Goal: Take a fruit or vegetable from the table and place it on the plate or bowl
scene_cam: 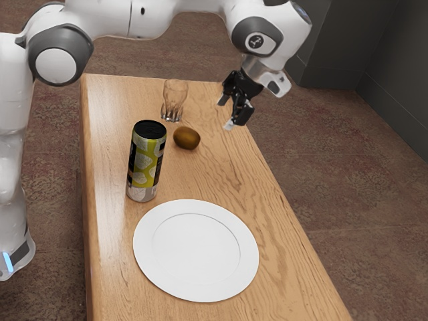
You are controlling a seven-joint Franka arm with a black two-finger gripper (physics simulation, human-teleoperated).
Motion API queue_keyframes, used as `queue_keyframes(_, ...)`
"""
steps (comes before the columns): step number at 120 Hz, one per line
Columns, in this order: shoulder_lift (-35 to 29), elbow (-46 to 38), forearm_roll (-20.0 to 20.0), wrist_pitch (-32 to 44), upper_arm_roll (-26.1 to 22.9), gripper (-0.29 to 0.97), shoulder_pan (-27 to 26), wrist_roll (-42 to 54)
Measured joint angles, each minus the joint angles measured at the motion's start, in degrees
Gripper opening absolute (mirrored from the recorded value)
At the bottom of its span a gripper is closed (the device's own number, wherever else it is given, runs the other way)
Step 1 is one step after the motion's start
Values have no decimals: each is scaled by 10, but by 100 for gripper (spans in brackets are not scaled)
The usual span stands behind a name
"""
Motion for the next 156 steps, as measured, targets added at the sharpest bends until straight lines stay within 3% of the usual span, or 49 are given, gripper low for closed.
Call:
queue_keyframes(34, -1, -2, -5, 102, -3, 68, 13, -6)
queue_keyframes(44, -50, -57, -11, 112, -1, 68, 23, -15)
queue_keyframes(50, -90, -103, -17, 117, -26, 68, 66, -19)
queue_keyframes(64, -172, -200, -17, 126, -152, 68, 240, -27)
queue_keyframes(80, -226, -283, -3, 171, -185, 68, 294, -13)
queue_keyframes(110, -223, -350, -11, 265, -173, 68, 299, 52)
queue_keyframes(156, -198, -372, -52, 289, -153, 68, 305, 159)
